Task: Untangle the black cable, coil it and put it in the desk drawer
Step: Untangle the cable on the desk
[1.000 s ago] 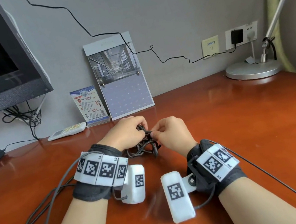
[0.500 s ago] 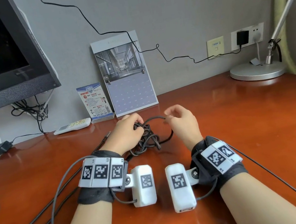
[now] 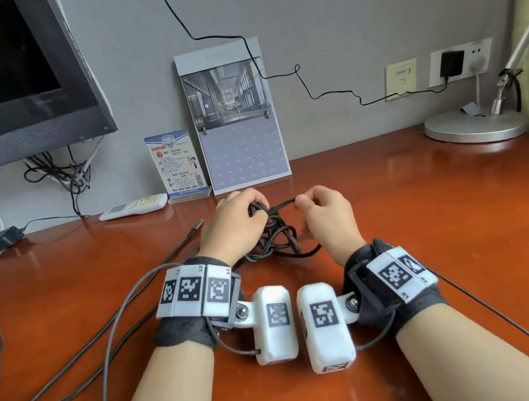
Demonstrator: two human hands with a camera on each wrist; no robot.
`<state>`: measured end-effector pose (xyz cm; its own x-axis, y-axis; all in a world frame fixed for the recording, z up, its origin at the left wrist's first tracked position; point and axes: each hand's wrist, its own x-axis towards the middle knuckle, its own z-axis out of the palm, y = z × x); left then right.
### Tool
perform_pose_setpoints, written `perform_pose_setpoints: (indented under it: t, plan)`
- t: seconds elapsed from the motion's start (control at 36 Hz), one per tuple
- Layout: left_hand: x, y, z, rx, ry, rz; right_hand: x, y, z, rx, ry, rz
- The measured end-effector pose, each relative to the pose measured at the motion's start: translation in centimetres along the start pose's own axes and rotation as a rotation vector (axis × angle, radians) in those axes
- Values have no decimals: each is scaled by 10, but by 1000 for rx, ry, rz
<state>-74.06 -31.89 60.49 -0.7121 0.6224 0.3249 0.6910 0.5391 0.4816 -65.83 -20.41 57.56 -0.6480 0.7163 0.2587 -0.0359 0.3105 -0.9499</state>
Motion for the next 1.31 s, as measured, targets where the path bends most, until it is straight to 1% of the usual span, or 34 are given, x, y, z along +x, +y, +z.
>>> perform_pose_setpoints:
  t: [0.14,0.19,0.25,0.28,0.31,0.36,0.42,0.47,0.56,0.64,0.69,0.75,0.78,0.83,0.92,1.0,1.06,1.11,1.17,1.25,1.31]
  plan:
    - [0,0,2,-8,44,15,-2,-1,3,87,96,44]
    - [1,-3,1,-23,69,10,1,-4,-3,200,172,109]
    - [1,-8,0,-37,79,-5,6,-4,-14,381,281,217]
    - [0,-10,-1,-44,74,-7,9,-4,-20,460,317,257]
    - [0,-11,-1,-50,68,-5,10,-3,-25,486,331,273]
    - [-2,-11,1,-43,73,-11,12,1,-27,360,333,239]
    - [-4,-9,4,-3,99,-33,12,2,-25,220,349,141]
    - [-6,-7,5,38,101,-43,12,0,-23,138,323,43]
    - [-7,-5,5,66,63,-46,10,-6,-25,14,190,-115]
    - [-8,-5,5,76,61,-47,3,-12,-21,-93,28,-261]
    - [-8,-5,5,84,58,-39,2,-11,-16,-273,-31,-371]
    - [-8,-6,6,91,54,-32,2,-9,-15,-520,-73,-465]
    - [-8,-7,6,93,53,-28,1,-10,-16,-616,-94,-495]
    - [-8,-7,5,100,52,-15,1,-11,-17,-733,-137,-515]
    - [-9,-6,5,112,31,1,0,-12,-17,-798,-164,-519]
    - [-10,-4,4,108,16,-3,0,-13,-14,-728,-111,-491]
    - [-9,-3,4,93,22,0,0,-12,-14,-757,-62,-516]
    - [-9,-4,5,55,48,3,1,-10,-15,-782,7,-554]
    - [-8,-3,5,15,83,18,2,-9,-19,-745,107,-558]
    - [-8,-5,5,-20,112,17,7,-8,-30,-699,244,-495]
    - [-8,-9,3,-11,127,2,14,-7,-44,-576,366,-402]
